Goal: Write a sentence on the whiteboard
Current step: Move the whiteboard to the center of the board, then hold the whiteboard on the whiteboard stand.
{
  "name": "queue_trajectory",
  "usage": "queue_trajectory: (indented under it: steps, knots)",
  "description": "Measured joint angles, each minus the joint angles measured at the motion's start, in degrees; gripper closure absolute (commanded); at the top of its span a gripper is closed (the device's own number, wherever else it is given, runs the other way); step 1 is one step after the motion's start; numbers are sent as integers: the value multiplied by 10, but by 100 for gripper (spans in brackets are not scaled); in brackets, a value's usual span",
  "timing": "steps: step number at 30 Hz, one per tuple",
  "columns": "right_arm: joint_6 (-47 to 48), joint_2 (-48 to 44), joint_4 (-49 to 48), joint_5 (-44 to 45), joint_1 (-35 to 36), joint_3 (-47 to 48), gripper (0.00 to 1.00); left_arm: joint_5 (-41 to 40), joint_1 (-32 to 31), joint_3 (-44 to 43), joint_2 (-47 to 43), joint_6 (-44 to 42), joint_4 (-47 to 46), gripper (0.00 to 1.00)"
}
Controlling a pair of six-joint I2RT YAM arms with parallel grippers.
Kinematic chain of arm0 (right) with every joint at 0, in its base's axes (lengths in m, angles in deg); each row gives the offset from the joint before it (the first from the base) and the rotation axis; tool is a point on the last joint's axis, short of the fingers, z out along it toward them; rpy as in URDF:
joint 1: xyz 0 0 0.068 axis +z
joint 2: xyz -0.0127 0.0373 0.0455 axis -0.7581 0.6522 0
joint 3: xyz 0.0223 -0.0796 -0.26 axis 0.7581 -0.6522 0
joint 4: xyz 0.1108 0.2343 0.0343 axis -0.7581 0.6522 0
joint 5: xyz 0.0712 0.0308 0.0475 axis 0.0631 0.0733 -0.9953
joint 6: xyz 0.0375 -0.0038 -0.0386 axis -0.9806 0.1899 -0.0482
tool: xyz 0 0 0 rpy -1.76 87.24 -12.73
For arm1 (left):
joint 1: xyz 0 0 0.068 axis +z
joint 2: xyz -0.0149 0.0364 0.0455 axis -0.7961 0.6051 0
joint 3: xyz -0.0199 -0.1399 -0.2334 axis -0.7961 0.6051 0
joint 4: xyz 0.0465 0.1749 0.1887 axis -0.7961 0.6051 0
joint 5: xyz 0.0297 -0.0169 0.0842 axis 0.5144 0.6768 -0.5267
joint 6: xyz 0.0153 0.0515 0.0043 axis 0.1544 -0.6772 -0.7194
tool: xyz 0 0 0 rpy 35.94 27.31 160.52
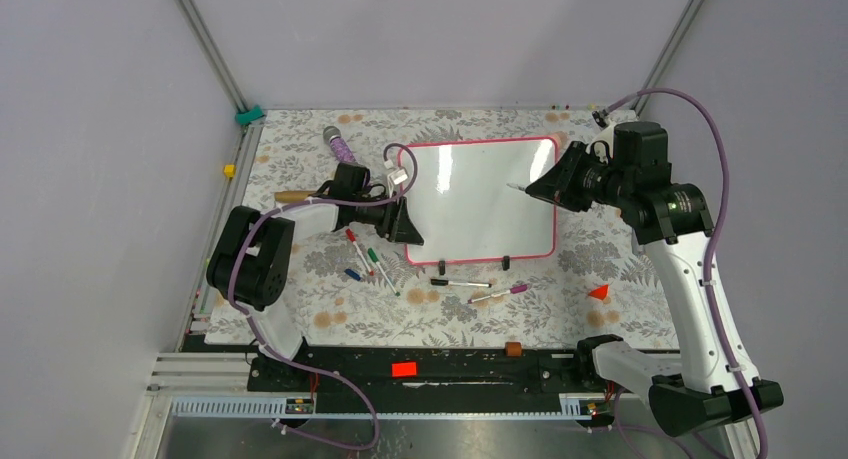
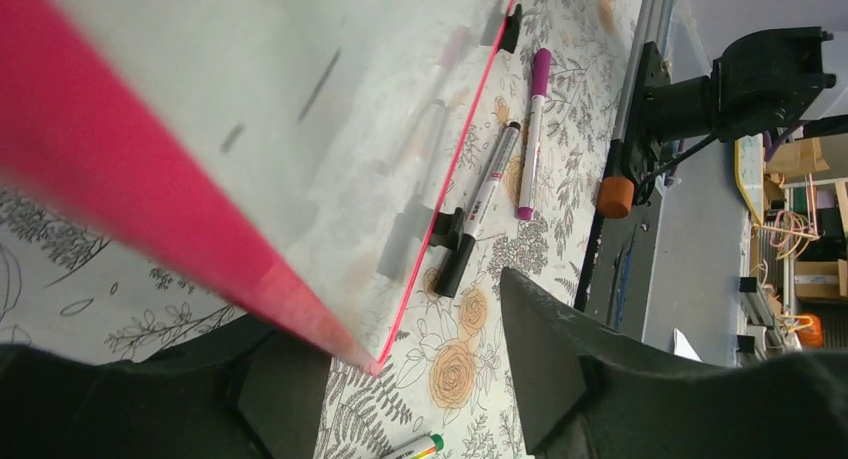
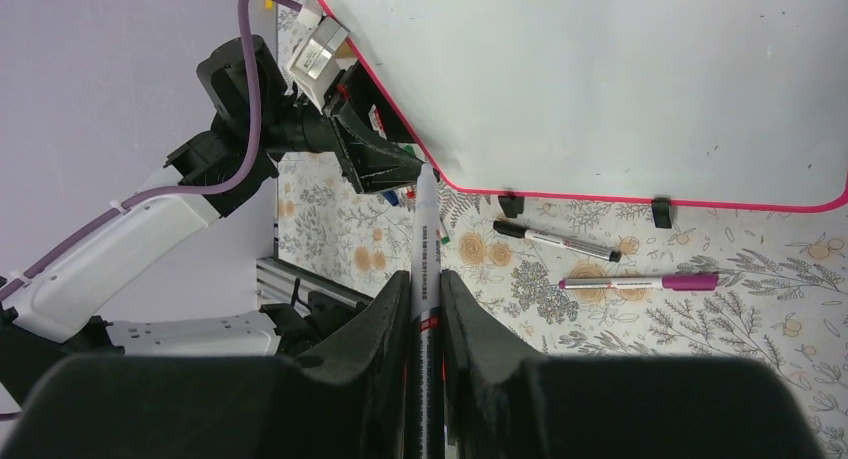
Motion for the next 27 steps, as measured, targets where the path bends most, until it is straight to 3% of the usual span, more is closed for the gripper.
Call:
queue_trajectory:
  steps: [13,27]
  knots:
    - [0,-5,0,0,2,0,100,-58,10,5,-25,30,-13,1]
    - [5,-23,17,20,3,0,100,-146,28,61,-125,107,-63,1]
